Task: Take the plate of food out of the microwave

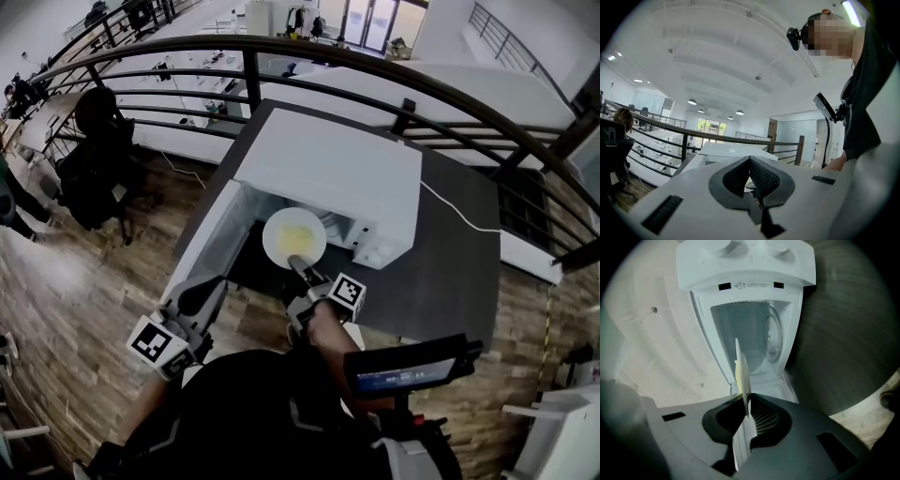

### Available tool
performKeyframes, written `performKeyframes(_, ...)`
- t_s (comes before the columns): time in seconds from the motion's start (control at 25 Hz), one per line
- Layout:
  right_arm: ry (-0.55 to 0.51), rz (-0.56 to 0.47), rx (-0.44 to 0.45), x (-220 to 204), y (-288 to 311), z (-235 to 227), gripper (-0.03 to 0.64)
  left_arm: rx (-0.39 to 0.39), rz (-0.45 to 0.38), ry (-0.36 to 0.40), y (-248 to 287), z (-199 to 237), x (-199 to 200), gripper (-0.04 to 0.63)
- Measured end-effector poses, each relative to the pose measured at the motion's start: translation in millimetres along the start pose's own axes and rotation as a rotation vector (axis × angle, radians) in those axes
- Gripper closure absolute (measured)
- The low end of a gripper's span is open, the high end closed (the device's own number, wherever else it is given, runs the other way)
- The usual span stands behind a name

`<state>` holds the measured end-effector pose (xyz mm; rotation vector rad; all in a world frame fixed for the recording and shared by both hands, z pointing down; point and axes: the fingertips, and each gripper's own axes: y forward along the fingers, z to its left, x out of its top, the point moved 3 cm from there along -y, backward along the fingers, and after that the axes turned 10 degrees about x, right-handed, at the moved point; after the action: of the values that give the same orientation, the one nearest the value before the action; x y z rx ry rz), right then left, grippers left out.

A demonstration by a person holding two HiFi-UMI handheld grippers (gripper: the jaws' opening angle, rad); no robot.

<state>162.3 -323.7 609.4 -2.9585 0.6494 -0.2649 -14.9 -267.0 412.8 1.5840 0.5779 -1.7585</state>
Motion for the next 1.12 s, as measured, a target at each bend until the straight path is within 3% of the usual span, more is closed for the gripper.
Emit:
performKeyframes(0.44,-0.021,0.091,0.006,-27.0,-5.1,19.1,0.594,-0.02,-0.006,-0.006,0.3,4.3,-3.3,0.591)
performKeyframes(1.12,-0.052,0.147,0.03,-43.2,-4.8,37.4,0.594,-0.062,-0.003,-0.007,1.9,0.8,-6.2,0.591)
